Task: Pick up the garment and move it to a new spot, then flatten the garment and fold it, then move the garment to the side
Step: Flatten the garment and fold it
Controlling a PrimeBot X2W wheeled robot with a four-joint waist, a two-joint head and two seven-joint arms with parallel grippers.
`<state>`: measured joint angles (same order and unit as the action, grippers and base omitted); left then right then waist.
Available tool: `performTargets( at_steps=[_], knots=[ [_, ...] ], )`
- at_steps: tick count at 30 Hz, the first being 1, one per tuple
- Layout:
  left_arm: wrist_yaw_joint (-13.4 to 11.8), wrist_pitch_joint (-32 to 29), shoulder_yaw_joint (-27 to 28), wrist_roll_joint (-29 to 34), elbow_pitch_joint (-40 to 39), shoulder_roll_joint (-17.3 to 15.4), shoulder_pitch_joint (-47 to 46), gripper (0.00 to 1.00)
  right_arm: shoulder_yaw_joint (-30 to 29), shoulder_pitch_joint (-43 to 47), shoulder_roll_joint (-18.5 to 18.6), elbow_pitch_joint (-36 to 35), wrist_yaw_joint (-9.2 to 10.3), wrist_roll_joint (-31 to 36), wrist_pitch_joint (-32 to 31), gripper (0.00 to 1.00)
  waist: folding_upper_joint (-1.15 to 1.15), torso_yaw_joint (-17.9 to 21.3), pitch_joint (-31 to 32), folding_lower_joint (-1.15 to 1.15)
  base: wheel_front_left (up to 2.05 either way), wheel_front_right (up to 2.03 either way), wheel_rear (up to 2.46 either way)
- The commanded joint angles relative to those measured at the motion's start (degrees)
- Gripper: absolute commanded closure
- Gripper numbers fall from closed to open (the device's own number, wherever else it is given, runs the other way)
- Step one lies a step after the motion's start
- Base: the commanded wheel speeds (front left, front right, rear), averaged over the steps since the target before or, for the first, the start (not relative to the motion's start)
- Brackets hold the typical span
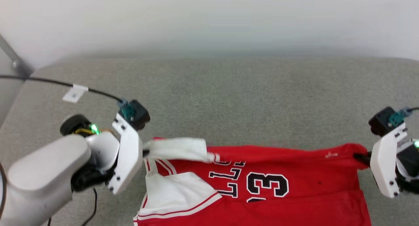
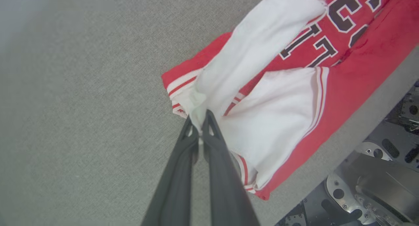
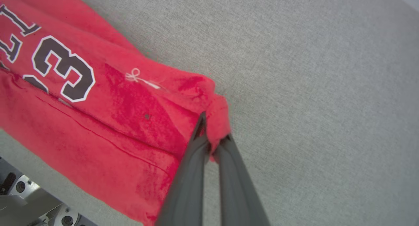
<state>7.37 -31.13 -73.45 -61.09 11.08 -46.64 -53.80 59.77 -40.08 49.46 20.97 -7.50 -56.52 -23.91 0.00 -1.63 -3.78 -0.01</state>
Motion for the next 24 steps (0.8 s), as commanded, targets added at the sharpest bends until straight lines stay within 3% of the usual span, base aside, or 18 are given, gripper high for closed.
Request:
performTargets(
  at_steps=[1,10,19,20,21,24],
  knots=[
    [-0.2,0.0,0.1,0.4,-0.4,-0.3,1.4,1.0,0.1,1.2,0.5,-0.3,0.02,-0.3,0.6,1.0,0.0,-0.6,0.7,0.01,0.0,0.0,0.0],
    [-2.4,2.4,0.1,-0.2,-3.2,-2.2,12.9,1.0,0.3,10.7,3.0,-3.4,0.03,-2.4,4.4,1.0,0.0,-0.8,1.7,0.01,0.0,0.0,0.0],
    [-4.5,7.0,0.1,-1.4,-2.3,-1.6,19.5,1.0,-0.5,14.4,-0.6,-0.5,0.03,-0.5,4.0,1.0,0.0,0.1,-0.4,0.01,0.0,0.0,0.0],
    [-4.8,7.6,0.1,-1.1,-1.8,-1.3,19.7,0.84,-0.7,14.6,-1.1,0.2,0.03,-0.1,4.2,0.75,0.0,0.2,-0.5,0.01,0.0,0.0,0.0],
    [-4.9,8.7,0.2,-0.4,-1.5,-1.1,19.9,0.0,-0.9,14.6,-1.6,0.9,0.03,0.3,4.4,0.0,0.0,0.2,-0.6,0.01,0.0,0.0,0.0],
    [-5.9,12.5,1.2,0.4,-1.0,-1.2,20.8,0.0,-2.8,14.5,-2.2,1.8,0.03,1.4,6.9,0.0,0.0,0.4,-0.2,0.01,0.0,0.0,0.0]
  ],
)
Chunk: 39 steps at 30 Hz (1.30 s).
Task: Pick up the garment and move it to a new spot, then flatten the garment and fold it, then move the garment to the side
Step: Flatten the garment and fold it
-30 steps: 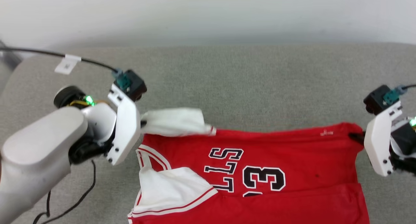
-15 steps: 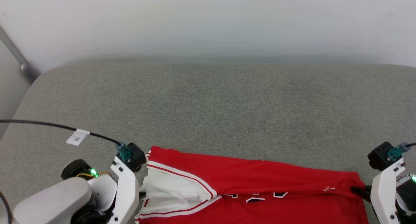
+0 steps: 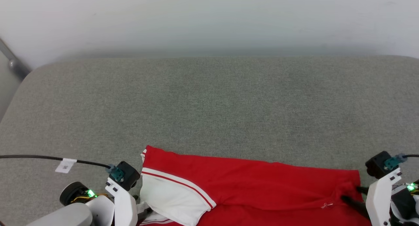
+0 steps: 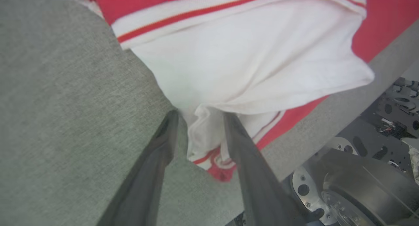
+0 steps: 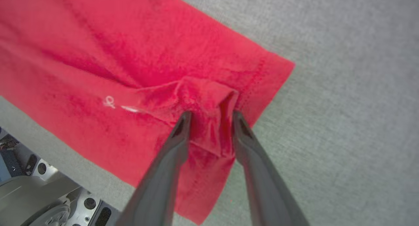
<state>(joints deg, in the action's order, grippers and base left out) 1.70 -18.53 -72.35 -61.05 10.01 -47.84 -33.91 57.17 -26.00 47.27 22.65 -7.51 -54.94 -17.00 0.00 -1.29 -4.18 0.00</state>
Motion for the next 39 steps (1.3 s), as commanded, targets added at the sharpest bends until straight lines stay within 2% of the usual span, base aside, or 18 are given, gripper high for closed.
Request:
performTargets(
  at_steps=[1,4,7,11,12,17,21,23,26,30,39],
  knots=[
    [-0.3,1.6,0.3,1.1,-0.4,-0.3,1.0,0.0,-1.0,0.8,0.1,-0.2,0.04,-0.4,1.1,0.0,0.0,-0.1,0.5,0.0,0.0,0.0,0.0],
    [-2.3,6.8,1.8,2.9,-2.1,-2.2,1.9,0.0,-3.8,2.1,2.0,-2.5,0.04,0.0,4.0,0.0,0.0,0.1,1.5,0.0,0.0,0.0,0.0],
    [-6.6,14.2,4.4,4.4,-4.5,-3.7,3.4,0.0,-8.2,3.8,3.7,-4.8,0.04,0.0,7.2,0.0,0.0,0.2,2.3,0.0,0.0,0.0,0.0],
    [-15.5,25.0,7.6,8.8,-6.4,-4.3,5.6,0.0,-15.9,7.2,4.6,-4.8,0.04,0.3,10.7,0.0,0.0,-0.1,2.6,0.0,0.0,0.0,0.0],
    [-20.9,30.6,9.5,10.9,-6.7,-2.8,7.0,0.0,-21.6,10.6,3.2,-2.8,0.03,0.3,12.4,0.0,0.0,-0.8,2.4,0.0,0.0,0.0,0.0],
    [-28.2,33.5,13.8,14.3,-6.8,0.1,10.1,0.0,-28.2,16.3,-0.4,-0.2,0.03,-0.1,11.7,0.0,0.0,-1.8,1.8,0.0,0.0,0.0,0.0],
    [-32.2,33.8,19.9,19.0,-9.1,2.3,13.7,0.0,-31.0,20.5,-3.6,-1.0,0.03,-1.2,9.1,0.0,0.0,-2.5,1.2,0.0,0.0,0.0,0.0],
    [-33.2,33.7,23.5,21.3,-10.3,3.6,15.8,0.0,-32.2,22.0,-5.2,-1.4,0.03,-1.8,7.7,0.0,0.0,-2.9,0.8,0.0,0.0,0.0,0.0],
    [-33.2,33.8,27.9,24.5,-11.4,5.6,18.9,0.0,-33.2,23.6,-7.6,-1.8,0.03,-2.7,5.0,0.0,0.0,-3.5,0.1,0.0,0.0,0.0,0.0],
    [-31.8,33.8,32.4,28.5,-11.6,8.9,21.9,0.0,-33.1,24.3,-10.3,-1.2,0.03,-3.1,1.7,0.0,0.0,-4.2,-0.7,0.0,0.0,0.0,0.0],
    [-28.8,33.8,42.6,36.9,-10.8,17.8,27.9,0.0,-28.0,23.3,-16.0,-0.2,-0.3,-2.2,-5.0,0.0,0.0,-4.6,-1.2,0.0,0.0,0.0,0.0]
  ],
)
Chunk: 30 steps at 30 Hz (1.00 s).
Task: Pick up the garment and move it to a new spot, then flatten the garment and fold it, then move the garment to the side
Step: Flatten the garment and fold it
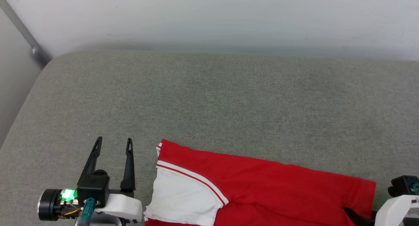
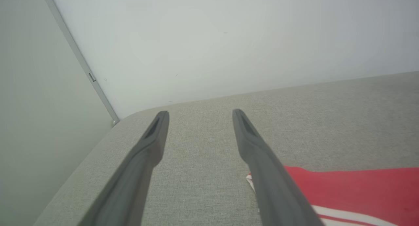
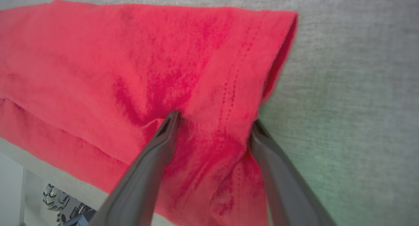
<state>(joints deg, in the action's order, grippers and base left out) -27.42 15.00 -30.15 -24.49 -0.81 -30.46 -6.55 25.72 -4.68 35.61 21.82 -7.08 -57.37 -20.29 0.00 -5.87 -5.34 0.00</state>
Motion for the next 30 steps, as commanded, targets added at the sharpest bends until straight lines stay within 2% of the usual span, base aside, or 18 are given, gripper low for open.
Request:
performTargets(
  at_steps=[1,2,3,4,17,24,30],
  knots=[
    [0.8,0.2,1.4,1.4,0.0,1.5,1.2,0.0,3.7,1.7,-4.7,0.7,-0.74,0.2,-2.0,0.4,0.0,-0.1,0.0,0.0,0.0,0.0,0.0],
    [1.4,0.2,2.4,2.6,0.1,2.3,1.9,0.0,3.8,1.4,-5.0,0.6,-0.75,0.2,-2.1,0.76,0.0,-0.2,0.1,0.0,0.0,0.0,0.0],
    [1.4,0.2,2.4,2.6,0.1,2.3,1.9,0.0,3.8,1.4,-5.0,0.6,-0.75,0.2,-2.1,0.76,0.0,-0.2,0.1,0.0,0.0,0.0,0.0],
    [2.2,0.2,4.5,4.8,0.1,4.0,3.0,0.0,3.8,0.8,-5.1,0.2,-0.75,0.3,-1.9,1.0,0.0,-0.2,0.2,0.0,0.0,0.0,0.0],
    [6.4,0.2,14.7,15.1,-1.4,11.7,10.5,0.0,-1.7,0.3,1.9,-1.5,-0.39,0.3,0.8,1.0,0.0,0.9,2.9,0.0,0.0,0.0,0.0],
    [9.0,0.2,17.2,18.2,-1.2,14.5,13.9,0.0,-5.4,2.1,7.1,-1.4,-0.39,-0.6,-1.2,1.0,0.0,1.6,4.4,0.0,0.0,0.0,0.0],
    [11.4,0.2,18.3,19.8,-0.8,16.3,15.4,0.0,-8.7,3.5,12.4,1.5,-0.39,0.0,-3.6,1.0,0.0,1.8,5.5,0.0,0.0,0.0,0.0]
  ],
)
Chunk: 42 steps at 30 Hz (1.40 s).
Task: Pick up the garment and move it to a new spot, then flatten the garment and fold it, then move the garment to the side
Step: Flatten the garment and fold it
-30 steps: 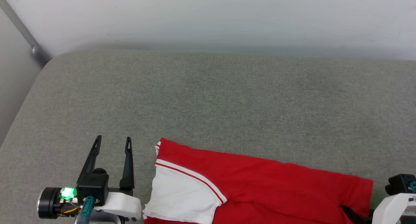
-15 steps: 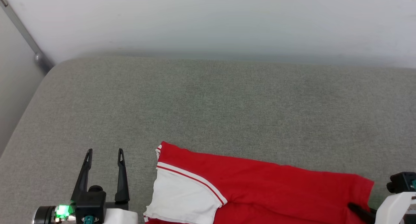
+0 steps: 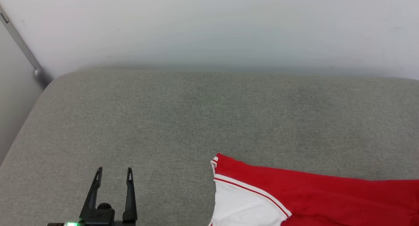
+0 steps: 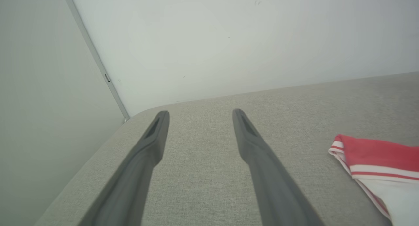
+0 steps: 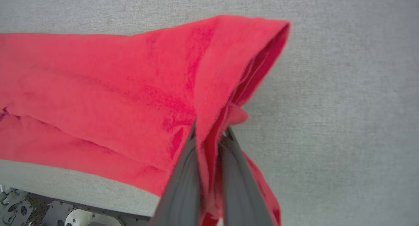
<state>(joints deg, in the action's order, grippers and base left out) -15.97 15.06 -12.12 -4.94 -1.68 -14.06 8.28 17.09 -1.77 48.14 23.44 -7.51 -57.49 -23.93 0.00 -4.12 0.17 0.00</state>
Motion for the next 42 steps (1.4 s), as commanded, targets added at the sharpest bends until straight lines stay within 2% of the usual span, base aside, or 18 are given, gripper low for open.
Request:
performTargets(
  at_steps=[1,6,13,14,20,25,33,38,42],
  knots=[
    [0.3,0.1,0.4,0.4,0.1,0.1,0.7,0.0,-0.3,0.7,0.5,0.3,0.04,0.4,-0.2,1.0,0.0,0.0,0.2,0.0,0.0,0.0,0.0],
    [1.8,0.1,1.0,1.3,0.3,1.1,1.3,0.0,0.2,0.5,1.8,-2.8,0.04,2.0,-2.1,1.0,0.0,0.1,0.7,0.0,0.0,0.0,0.0],
    [3.4,0.1,2.1,2.1,0.5,2.0,1.7,0.0,2.2,-0.1,0.1,-15.5,0.03,3.8,-3.9,1.0,0.0,0.1,0.7,0.0,0.0,0.0,0.0],
    [4.1,0.1,2.6,2.2,0.6,2.5,1.6,0.0,3.9,-1.5,-1.6,-21.6,0.03,4.8,-5.4,1.0,0.0,-0.2,0.5,0.0,0.0,0.0,0.0],
    [5.5,0.1,3.5,2.1,0.7,3.6,0.6,0.0,9.4,-7.1,-8.2,-27.5,0.03,7.8,-9.0,1.0,0.0,-1.0,-0.4,0.0,0.0,0.0,0.0],
    [6.8,0.1,3.9,2.3,1.0,4.8,-0.8,0.0,16.0,-13.7,-13.8,-25.3,0.03,9.9,-10.1,1.0,0.0,-2.2,-1.7,0.0,0.0,0.0,0.0],
    [7.8,0.1,4.6,2.8,1.7,6.8,-2.7,0.0,26.3,-22.6,-22.3,-15.7,0.03,11.3,-7.6,1.0,0.0,-4.5,-4.3,0.0,0.0,0.0,0.0],
    [8.2,0.1,4.9,3.0,2.2,7.9,-3.9,0.0,32.3,-26.6,-26.4,-8.4,0.03,12.3,-6.2,1.0,0.0,-5.7,-5.7,0.0,0.0,0.0,0.0],
    [8.5,0.1,5.1,3.3,2.4,8.4,-4.4,0.0,35.9,-28.7,-28.3,-0.9,0.03,13.8,-4.6,1.0,0.0,-6.3,-6.3,0.0,0.0,0.0,0.0]
  ],
)
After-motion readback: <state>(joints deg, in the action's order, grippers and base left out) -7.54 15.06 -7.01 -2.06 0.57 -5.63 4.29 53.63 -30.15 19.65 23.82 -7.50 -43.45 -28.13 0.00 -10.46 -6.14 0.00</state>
